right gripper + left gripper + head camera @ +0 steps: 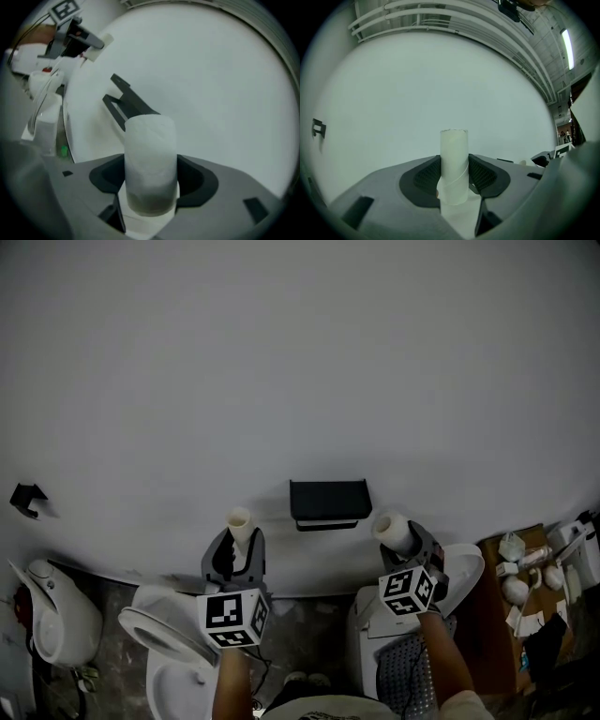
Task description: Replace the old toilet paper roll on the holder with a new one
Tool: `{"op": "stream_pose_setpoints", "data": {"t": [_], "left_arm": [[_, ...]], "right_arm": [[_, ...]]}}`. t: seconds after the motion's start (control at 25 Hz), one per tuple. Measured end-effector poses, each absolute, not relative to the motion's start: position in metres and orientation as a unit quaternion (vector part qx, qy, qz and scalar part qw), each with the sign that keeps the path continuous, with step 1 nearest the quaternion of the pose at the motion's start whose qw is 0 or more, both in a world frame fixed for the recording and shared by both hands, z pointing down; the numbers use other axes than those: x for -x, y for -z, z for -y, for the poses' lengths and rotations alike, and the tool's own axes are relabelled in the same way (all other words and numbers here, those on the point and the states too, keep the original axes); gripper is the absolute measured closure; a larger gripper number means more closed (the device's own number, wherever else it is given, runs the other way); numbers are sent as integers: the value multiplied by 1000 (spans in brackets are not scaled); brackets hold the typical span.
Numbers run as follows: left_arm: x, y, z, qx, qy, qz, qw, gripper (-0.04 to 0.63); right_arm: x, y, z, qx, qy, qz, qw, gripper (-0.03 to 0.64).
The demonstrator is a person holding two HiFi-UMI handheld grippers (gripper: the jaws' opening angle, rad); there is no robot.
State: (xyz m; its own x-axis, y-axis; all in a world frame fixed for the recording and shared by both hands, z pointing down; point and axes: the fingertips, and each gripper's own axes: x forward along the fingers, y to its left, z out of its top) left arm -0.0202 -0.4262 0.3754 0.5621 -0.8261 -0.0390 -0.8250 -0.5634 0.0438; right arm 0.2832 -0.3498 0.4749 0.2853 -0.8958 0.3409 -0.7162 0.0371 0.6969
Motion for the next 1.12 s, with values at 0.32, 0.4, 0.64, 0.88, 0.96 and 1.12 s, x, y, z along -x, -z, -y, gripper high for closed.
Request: {"op": "stream_pose_setpoints", "data": {"t": [0.32, 0.4, 0.64, 0.88, 0.96, 1.12], "left_arm": [[30, -376, 429, -880, 24, 474, 7, 414], [31, -377, 430, -880, 18, 475, 1, 414], [33, -382, 434, -875, 13, 483, 1, 414], [36, -384, 433, -872, 12, 489, 4, 414], [40, -383, 432, -870, 12, 492, 3, 414], [52, -383, 432, -865, 10, 502, 1, 413]], "right_arm": [[-295, -502, 374, -552, 240, 508, 616, 313], [-297, -503, 379, -533, 262, 489, 639, 313], [-290, -507, 392, -521, 278, 490, 641, 313], [-275, -509, 399, -508, 293, 500, 637, 313], [-269, -510, 401, -509, 295, 504, 632, 313], [-256, -510, 408, -509, 302, 510, 624, 313]]}}
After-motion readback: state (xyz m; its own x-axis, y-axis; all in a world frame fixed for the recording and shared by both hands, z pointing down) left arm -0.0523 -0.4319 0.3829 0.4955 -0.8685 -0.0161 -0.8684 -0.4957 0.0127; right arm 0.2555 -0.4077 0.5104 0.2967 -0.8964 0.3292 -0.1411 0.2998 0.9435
